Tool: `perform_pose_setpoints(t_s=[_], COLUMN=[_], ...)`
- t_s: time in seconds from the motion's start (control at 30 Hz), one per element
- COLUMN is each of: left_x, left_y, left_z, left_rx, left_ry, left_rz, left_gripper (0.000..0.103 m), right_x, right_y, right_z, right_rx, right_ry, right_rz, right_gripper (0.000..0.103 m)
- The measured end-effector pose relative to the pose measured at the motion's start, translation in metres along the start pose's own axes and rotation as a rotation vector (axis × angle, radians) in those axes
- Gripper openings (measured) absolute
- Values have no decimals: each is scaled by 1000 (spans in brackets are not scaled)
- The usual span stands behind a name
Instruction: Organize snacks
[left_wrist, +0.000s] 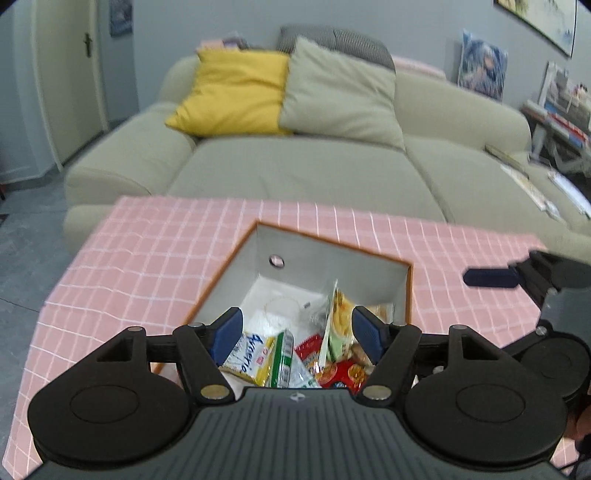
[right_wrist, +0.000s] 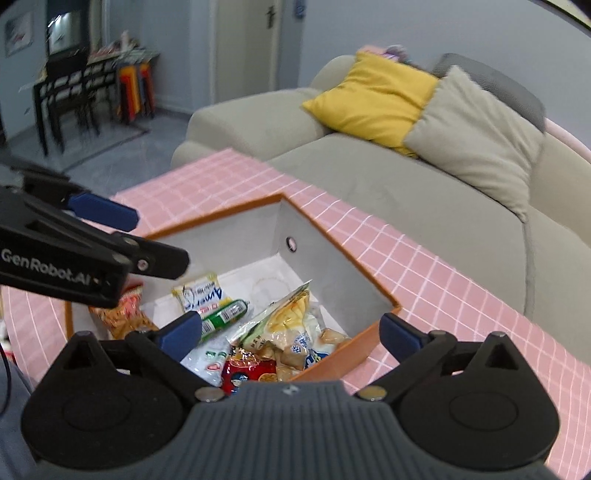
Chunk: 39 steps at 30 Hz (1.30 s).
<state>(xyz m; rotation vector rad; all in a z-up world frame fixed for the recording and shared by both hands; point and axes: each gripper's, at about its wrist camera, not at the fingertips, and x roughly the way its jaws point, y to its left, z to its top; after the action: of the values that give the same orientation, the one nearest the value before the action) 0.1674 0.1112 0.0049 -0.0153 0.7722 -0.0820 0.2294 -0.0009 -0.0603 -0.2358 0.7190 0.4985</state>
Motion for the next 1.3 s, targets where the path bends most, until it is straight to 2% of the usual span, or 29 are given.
perform_pose_setpoints(t_s=[0.2, 0.37, 0.47, 0.73, 0.87, 1.0, 1.13, 1.3], left_x=[-44, -77, -91, -119, -132, -138, -132, -118], left_y=[-9, -25, -36, -47, -49, -44, -40, -41], left_z=[-5, -20, -31, -59, -68, -74, -77, -87], left_rx=[-14, 33, 56, 3, 2, -34, -64, -45], left_ry=[-138, -252, -289, -293, -295, -292, -247, -176], left_rz=[47, 136, 156, 167, 186, 169, 160, 186], left_gripper=[80, 83, 87, 89, 89, 91, 93, 93], right_x=[-47, -88, -111, -162, -177, -181, -180, -171], right_y=[0, 6, 10, 23, 30, 35, 42, 49], right_z=[-7, -19, -28, -61, -78, -90, -99, -101], right_rx=[114, 186, 227, 265, 269, 273, 256, 245], right_ry=[-79, -144, -179, -258, -268, -260, -251, -227], right_rz=[-26, -64, -68, -101, -127, -135, -148, -145], right_gripper=[99, 99, 99, 99, 99, 99, 99, 99])
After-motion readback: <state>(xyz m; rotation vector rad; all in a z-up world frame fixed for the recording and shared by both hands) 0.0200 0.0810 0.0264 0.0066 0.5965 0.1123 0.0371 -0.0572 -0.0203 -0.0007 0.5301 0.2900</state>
